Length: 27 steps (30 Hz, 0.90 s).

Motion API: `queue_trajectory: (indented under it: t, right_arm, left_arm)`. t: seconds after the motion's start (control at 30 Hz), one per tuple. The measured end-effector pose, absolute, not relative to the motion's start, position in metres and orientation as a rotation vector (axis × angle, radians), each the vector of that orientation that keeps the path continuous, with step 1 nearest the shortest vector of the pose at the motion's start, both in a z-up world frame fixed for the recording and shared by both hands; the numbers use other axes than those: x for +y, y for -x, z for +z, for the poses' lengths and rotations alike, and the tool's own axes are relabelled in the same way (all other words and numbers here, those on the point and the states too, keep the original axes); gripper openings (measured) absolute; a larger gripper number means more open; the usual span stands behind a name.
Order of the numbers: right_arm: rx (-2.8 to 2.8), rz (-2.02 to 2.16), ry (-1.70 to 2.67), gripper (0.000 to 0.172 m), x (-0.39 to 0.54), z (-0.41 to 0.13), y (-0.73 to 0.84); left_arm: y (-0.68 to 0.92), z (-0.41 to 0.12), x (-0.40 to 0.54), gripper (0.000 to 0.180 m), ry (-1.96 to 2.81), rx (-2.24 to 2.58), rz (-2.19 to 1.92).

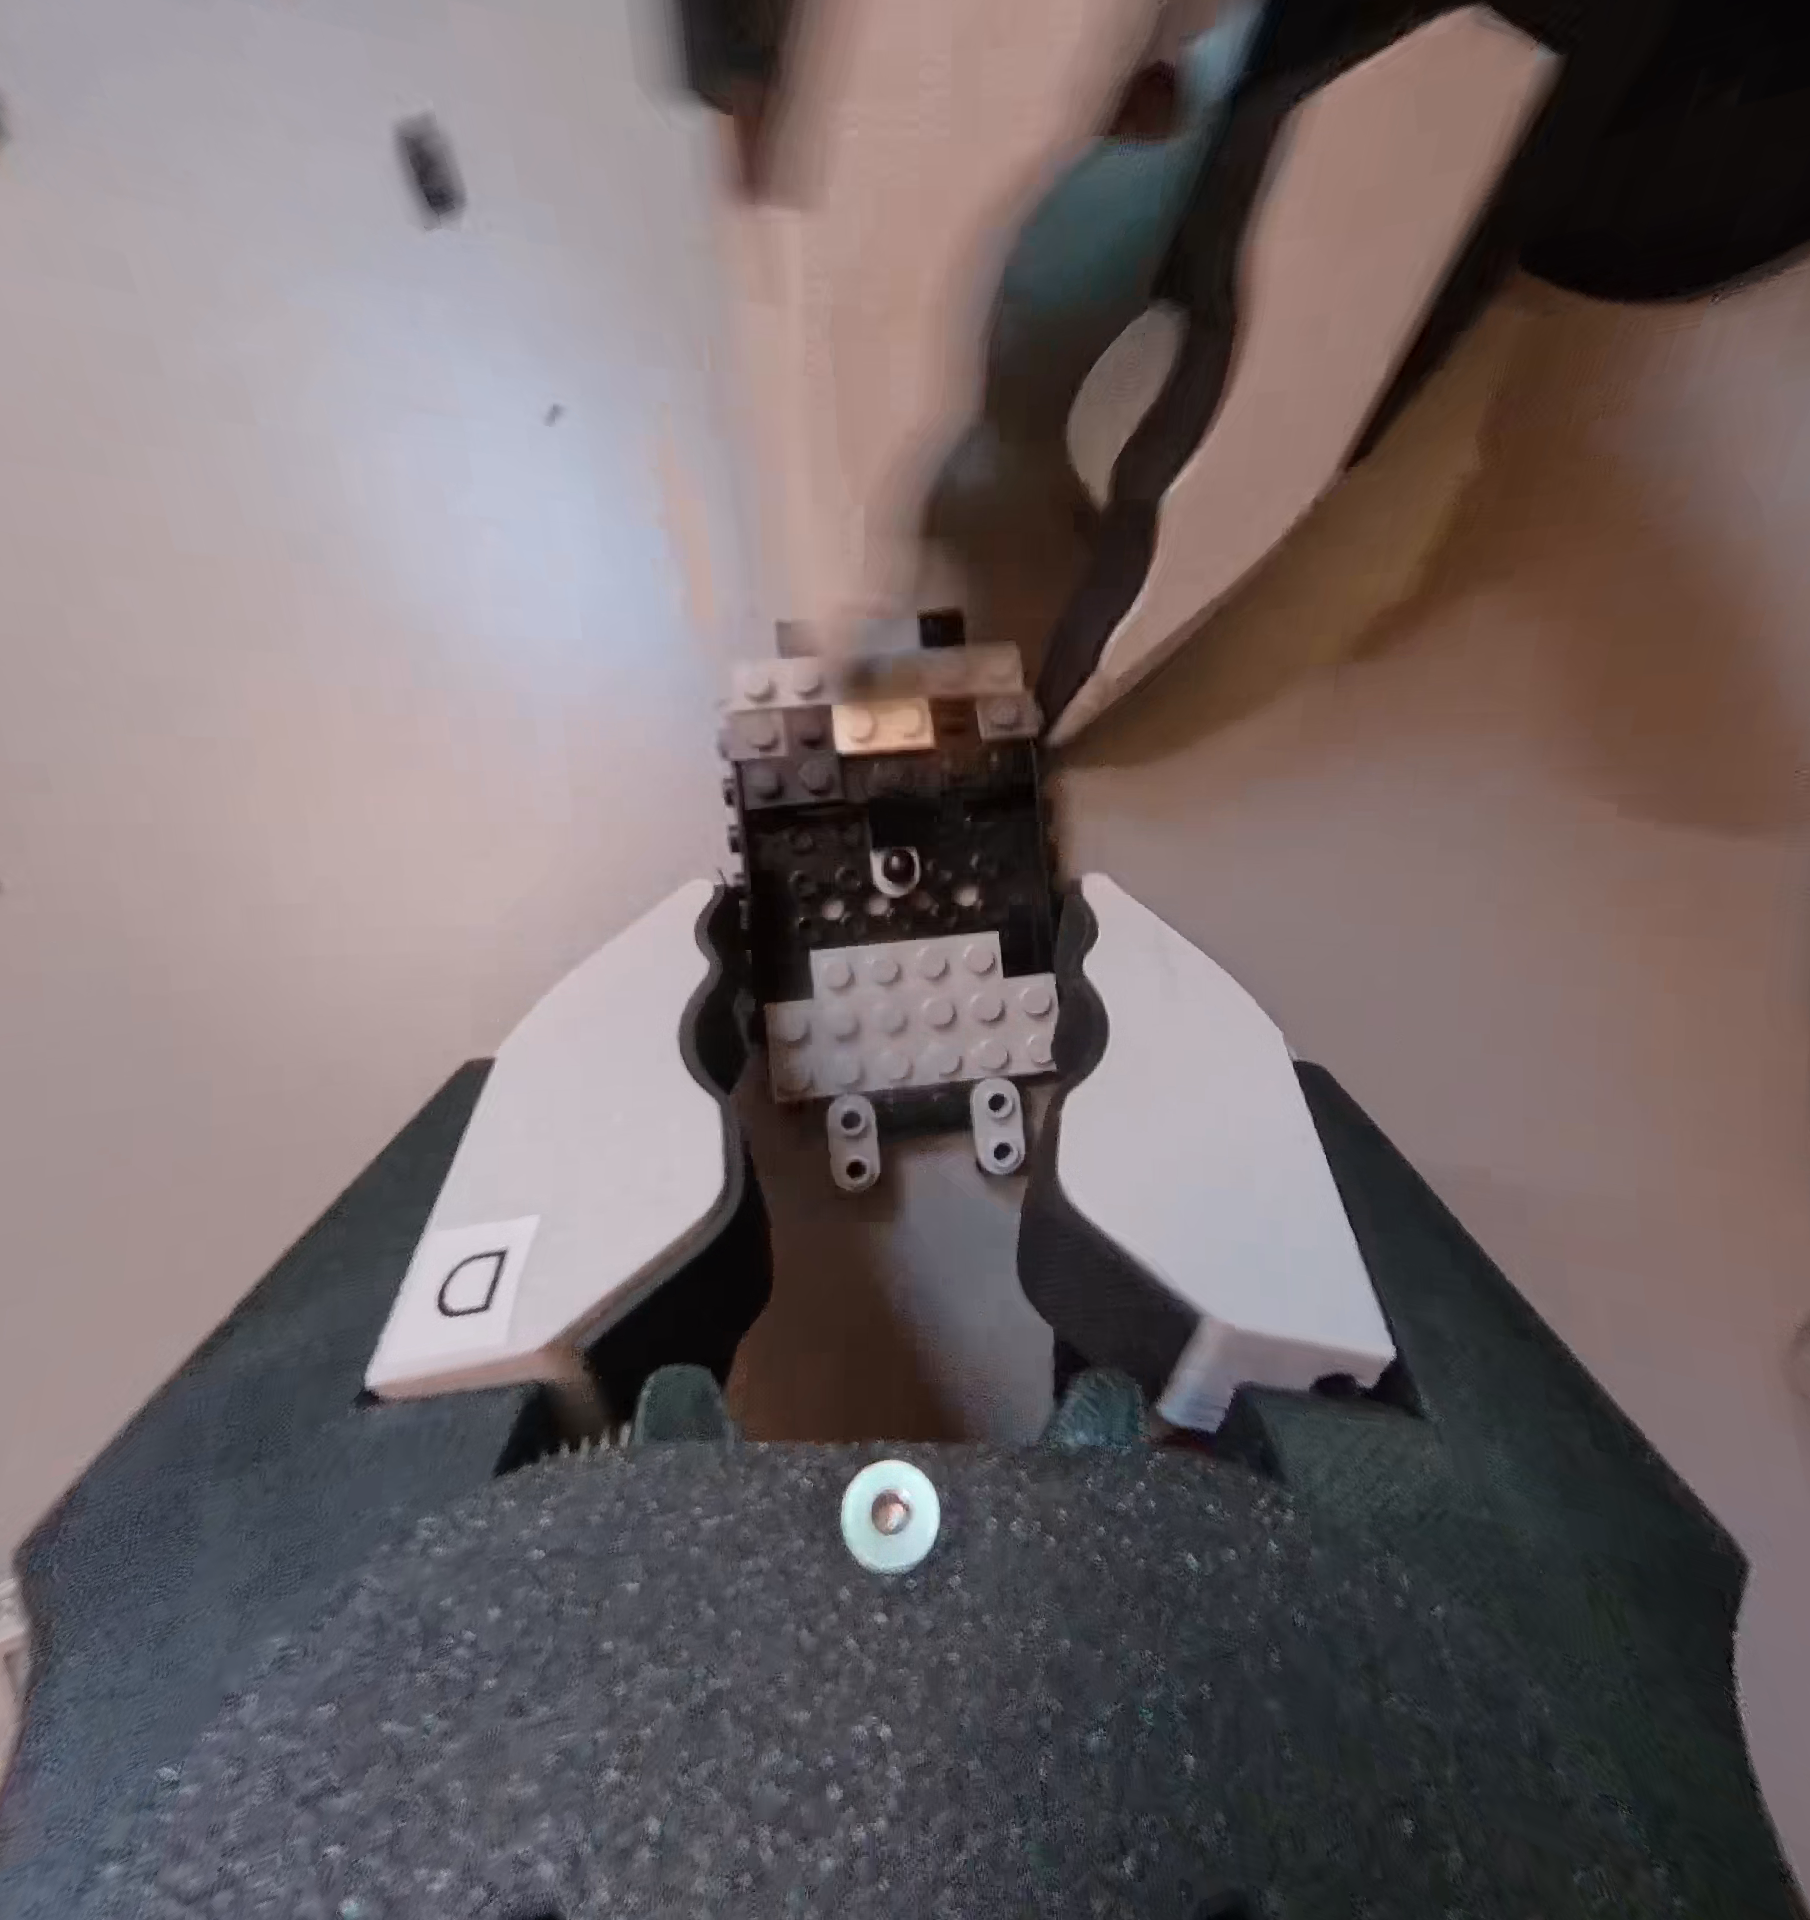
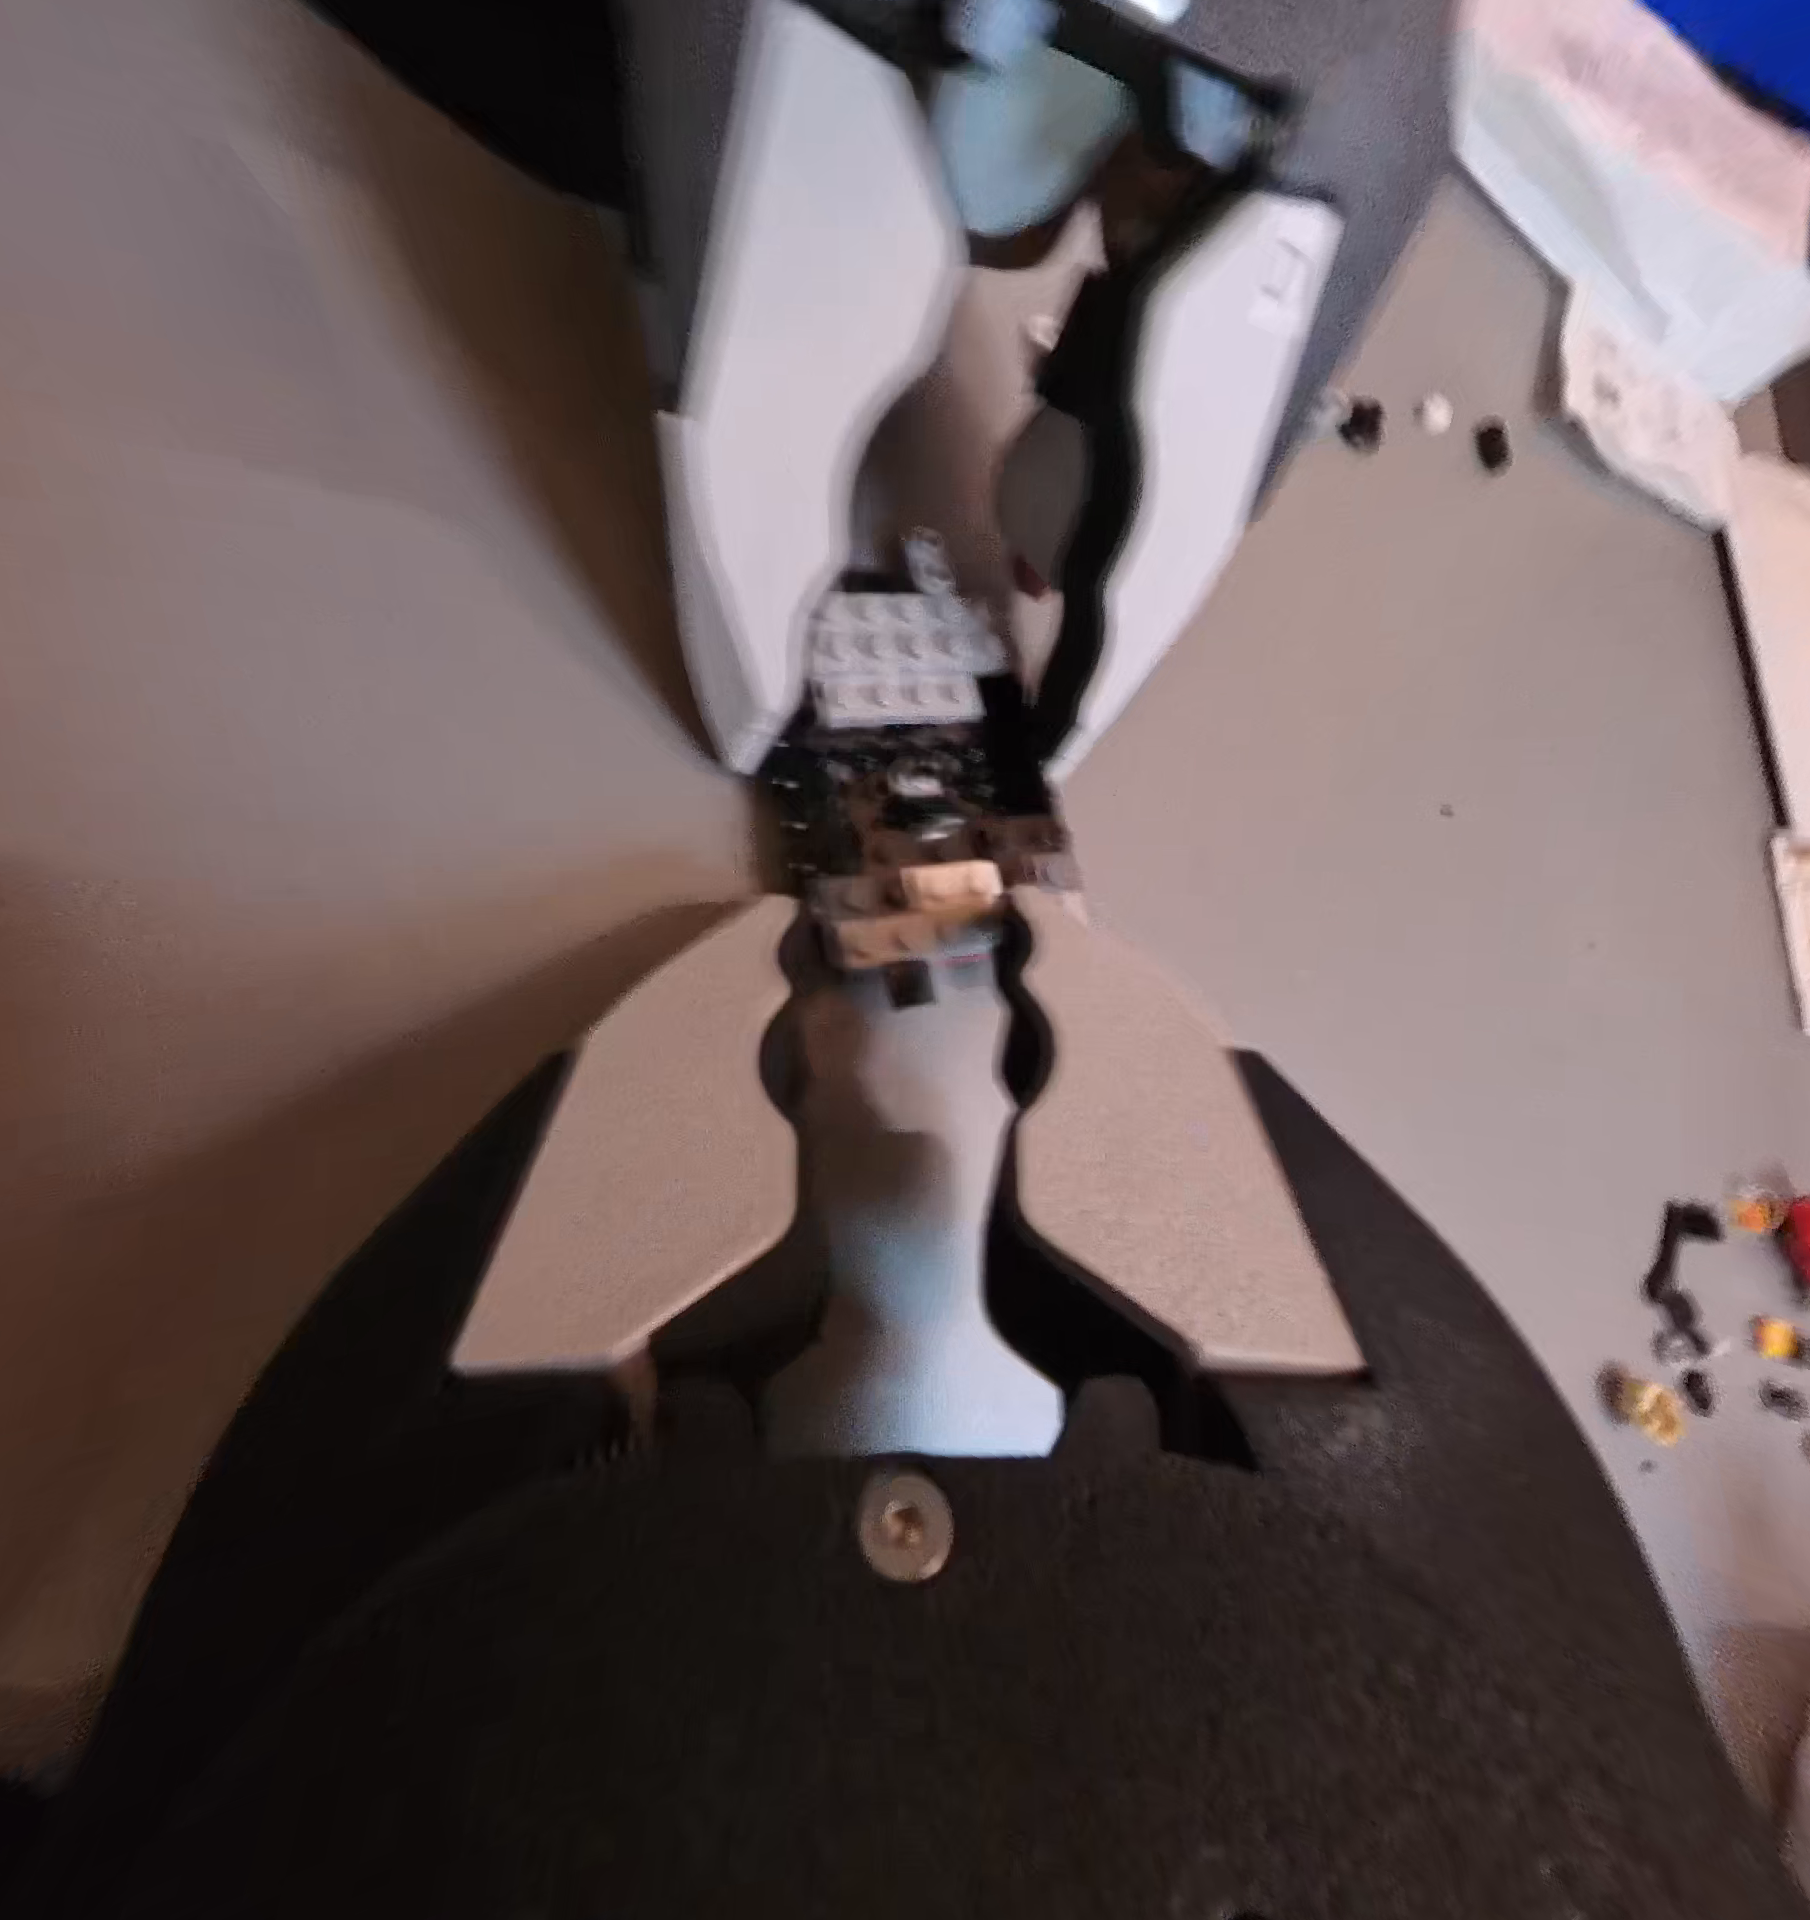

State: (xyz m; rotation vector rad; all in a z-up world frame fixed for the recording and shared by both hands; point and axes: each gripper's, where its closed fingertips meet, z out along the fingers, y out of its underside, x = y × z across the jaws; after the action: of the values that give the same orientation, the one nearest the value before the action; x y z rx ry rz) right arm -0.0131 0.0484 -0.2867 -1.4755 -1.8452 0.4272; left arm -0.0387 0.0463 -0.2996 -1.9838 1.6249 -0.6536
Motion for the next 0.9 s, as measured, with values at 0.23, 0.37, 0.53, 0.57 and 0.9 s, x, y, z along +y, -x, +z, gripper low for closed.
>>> queue_trajectory:
  t: [0.23,0.37,0.53,0.57,0.9]
  right_arm:
    - [-1.816,0.464,1.426,0.021,0.042,-0.278,0.016]
    - [-1.704,0.646,1.519,0.028,0.050,-0.267,0.010]
    - [-1.543,0.862,1.715,0.039,0.066,-0.267,-0.001]
    - [-1.519,0.897,1.737,0.039,0.067,-0.267,-0.001]
    - [-1.530,1.012,1.883,0.045,0.056,-0.284,0.006]
  left_arm:
    - [0.040,-0.295,0.048,0.057,2.004,1.571,-0.753]
    - [0.044,-0.297,0.054,0.057,1.951,1.603,-0.673]
    - [0.040,-0.294,0.052,0.057,1.813,1.691,-0.550]
    - [0.040,-0.293,0.052,0.058,1.790,1.701,-0.527]
    - [0.033,-0.290,0.049,0.058,1.656,1.753,-0.441]
